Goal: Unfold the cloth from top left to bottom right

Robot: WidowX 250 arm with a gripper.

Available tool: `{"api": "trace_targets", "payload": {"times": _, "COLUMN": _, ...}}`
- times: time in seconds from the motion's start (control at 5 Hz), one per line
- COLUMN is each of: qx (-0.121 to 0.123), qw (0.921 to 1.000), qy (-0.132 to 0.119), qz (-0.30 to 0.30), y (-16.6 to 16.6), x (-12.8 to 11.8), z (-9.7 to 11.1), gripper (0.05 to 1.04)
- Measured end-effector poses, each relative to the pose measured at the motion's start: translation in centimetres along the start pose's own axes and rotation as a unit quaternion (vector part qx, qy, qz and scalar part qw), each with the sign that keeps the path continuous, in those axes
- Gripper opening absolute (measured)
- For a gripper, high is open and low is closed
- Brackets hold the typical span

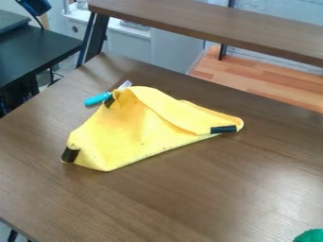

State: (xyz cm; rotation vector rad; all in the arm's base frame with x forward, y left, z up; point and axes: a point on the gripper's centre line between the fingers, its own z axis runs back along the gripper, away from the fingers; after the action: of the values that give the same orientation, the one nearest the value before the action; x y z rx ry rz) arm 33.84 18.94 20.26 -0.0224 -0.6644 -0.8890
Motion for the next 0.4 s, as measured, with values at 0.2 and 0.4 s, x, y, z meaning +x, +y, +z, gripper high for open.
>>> {"api": "trace_targets", "payload": {"times": 0.2, "qx": -0.014, "qw": 0.9998, "qy": 0.001, "qz": 0.010, "y": -0.1, "x": -0.8, "z": -1.2, "gripper": 1.001}}
{"api": "trace_targets", "payload": {"times": 0.4, "qx": -0.026, "qw": 0.9996, "qy": -0.010, "qz": 0.011, "y": -0.1, "x": -1.8, "z": -3.8, "gripper": 1.001}}
